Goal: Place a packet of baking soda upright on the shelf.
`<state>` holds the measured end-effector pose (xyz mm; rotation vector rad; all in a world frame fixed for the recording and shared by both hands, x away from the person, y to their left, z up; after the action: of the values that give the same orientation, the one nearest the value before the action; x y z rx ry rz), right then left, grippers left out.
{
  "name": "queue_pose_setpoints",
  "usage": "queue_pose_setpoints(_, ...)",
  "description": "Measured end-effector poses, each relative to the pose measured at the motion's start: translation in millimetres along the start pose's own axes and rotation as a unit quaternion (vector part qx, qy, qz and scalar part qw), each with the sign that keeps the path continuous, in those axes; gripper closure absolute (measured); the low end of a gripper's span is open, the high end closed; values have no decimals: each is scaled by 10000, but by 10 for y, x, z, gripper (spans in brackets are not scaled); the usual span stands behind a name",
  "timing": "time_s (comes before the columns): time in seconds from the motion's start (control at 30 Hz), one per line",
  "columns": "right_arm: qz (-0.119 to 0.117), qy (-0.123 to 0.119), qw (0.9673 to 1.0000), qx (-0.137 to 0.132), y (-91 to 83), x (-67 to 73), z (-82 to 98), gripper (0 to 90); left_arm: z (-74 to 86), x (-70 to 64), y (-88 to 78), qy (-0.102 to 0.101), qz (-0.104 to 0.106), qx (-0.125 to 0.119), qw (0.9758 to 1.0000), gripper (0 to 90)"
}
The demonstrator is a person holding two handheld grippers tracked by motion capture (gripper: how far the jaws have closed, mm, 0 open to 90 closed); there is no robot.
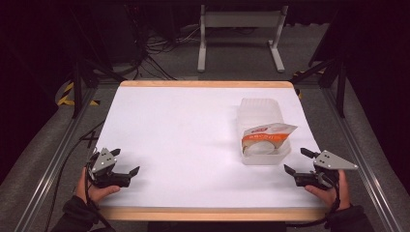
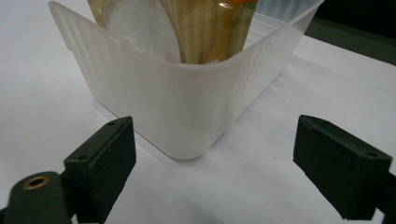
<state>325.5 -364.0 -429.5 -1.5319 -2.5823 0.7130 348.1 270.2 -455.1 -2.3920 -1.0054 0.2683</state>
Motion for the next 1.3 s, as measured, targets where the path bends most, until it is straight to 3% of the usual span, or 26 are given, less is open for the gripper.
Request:
queue_pose_setpoints(0.1, 56, 76, 10000, -11, 1, -12, 16, 136, 53, 13, -18, -204, 35, -188, 9996, 53)
queue_pose_setpoints(0.23, 183, 142, 9997, -25, 1, -28, 28, 136, 74, 0, -55, -306, 35, -415, 9987, 51)
queue_pose_setpoints(0.4, 264, 161, 9995, -19, 7, -34, 33, 136, 67, -15, -38, -266, 1, -366, 9990, 48)
queue_pose_setpoints(0.6, 219, 190, 9996, -6, 27, -36, 54, 136, 76, 8, -44, -392, 7, -447, 9982, 50)
queue_pose_setpoints(0.73, 214, 241, 9995, 12, 29, -52, 74, 137, 72, 0, -38, -315, -26, -390, 9987, 50)
queue_pose_setpoints(1.3, 119, 262, 9994, 212, 95, -51, 122, 133, 71, 14, -20, -373, -33, -313, 9988, 61)
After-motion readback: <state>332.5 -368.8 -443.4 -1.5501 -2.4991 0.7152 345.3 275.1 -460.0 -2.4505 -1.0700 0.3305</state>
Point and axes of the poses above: each handheld gripper's, and its own axes: y roughly forward along the jaws, z roughly out of its underside, x roughly to its left, the point moved 1 cm from there along y, roughly forward along the jaws, and after that the axes turned 6 degrees about z, right-handed, at the moved point
